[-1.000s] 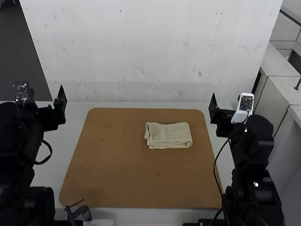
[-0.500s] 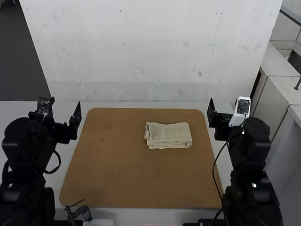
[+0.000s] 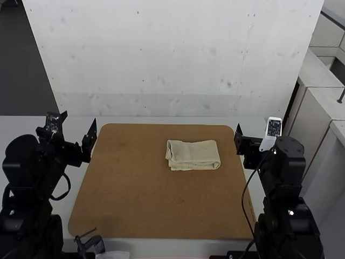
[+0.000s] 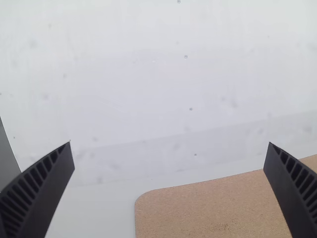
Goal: Fold the towel.
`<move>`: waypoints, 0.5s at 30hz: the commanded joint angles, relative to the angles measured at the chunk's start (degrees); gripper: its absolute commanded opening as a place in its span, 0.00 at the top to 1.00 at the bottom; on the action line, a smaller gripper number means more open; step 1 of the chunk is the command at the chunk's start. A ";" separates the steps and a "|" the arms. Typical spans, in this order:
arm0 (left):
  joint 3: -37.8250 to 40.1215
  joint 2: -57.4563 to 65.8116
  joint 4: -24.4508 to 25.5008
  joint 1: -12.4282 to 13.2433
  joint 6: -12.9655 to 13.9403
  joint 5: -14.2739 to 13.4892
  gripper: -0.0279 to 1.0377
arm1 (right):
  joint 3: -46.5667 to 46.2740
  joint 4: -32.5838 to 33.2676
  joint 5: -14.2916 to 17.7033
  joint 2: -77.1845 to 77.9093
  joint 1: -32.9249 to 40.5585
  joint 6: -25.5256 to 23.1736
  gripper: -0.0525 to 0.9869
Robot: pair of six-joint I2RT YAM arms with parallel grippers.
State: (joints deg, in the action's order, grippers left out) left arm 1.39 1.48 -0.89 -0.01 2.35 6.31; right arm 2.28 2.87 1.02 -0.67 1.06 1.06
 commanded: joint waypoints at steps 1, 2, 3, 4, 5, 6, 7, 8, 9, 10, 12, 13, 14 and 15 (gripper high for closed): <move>-0.07 -0.51 -0.35 -0.16 0.20 0.99 0.05 | 0.88 -0.41 -0.66 0.05 0.70 -0.71 0.02; -0.07 -0.51 -0.35 -0.16 0.20 0.99 0.05 | 0.88 -0.41 -0.66 0.05 0.70 -0.71 0.02; -0.07 -0.51 -0.35 -0.16 0.20 1.08 0.05 | 0.88 -0.41 -0.66 0.05 0.70 -0.71 0.02; -0.07 -0.51 -0.35 -0.16 0.20 0.99 0.05 | 0.88 -0.41 -0.66 -0.04 0.70 -0.71 0.02; -0.07 -0.51 -0.35 -0.16 0.20 1.08 0.05 | 0.88 -0.41 -0.66 0.05 0.70 -0.71 0.02; -0.07 -0.51 -0.35 -0.16 0.20 0.99 0.05 | 0.88 -0.41 -0.66 -0.04 0.70 -0.71 0.02; -0.07 -0.51 -0.35 -0.16 0.20 1.08 0.05 | 0.79 -0.59 -0.66 -0.39 0.52 -0.71 0.02; -0.07 -0.51 -0.35 -0.16 0.20 0.99 0.05 | 0.79 -0.59 -0.66 -0.30 0.61 -0.71 0.02; -0.07 -0.51 -0.35 -0.16 0.20 0.99 0.05 | 0.79 -0.59 -0.66 -0.30 0.61 -0.71 0.02; -0.07 -0.51 -0.35 -0.08 0.20 0.99 0.05 | 0.79 -0.59 -0.66 -0.30 0.70 -0.71 0.02; -0.07 -0.51 -0.35 -0.16 0.20 0.99 0.05 | 0.79 -0.59 -0.66 -0.30 0.70 -0.71 0.02; -0.07 -0.51 -0.35 -0.16 0.20 1.08 0.05 | 0.79 -0.59 -0.66 -0.30 0.70 -0.71 0.02; -0.07 -0.51 -0.35 -0.16 0.20 1.08 0.05 | 0.79 -0.59 -0.66 -0.30 0.70 -0.71 0.02; -0.07 -0.51 -0.35 -0.16 0.20 0.99 0.05 | 0.79 -0.59 -0.66 -0.30 0.70 -0.71 0.02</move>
State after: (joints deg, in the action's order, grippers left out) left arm 1.39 1.48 -0.89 -0.01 2.35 6.50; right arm 2.28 2.90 0.84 -0.67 1.08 1.06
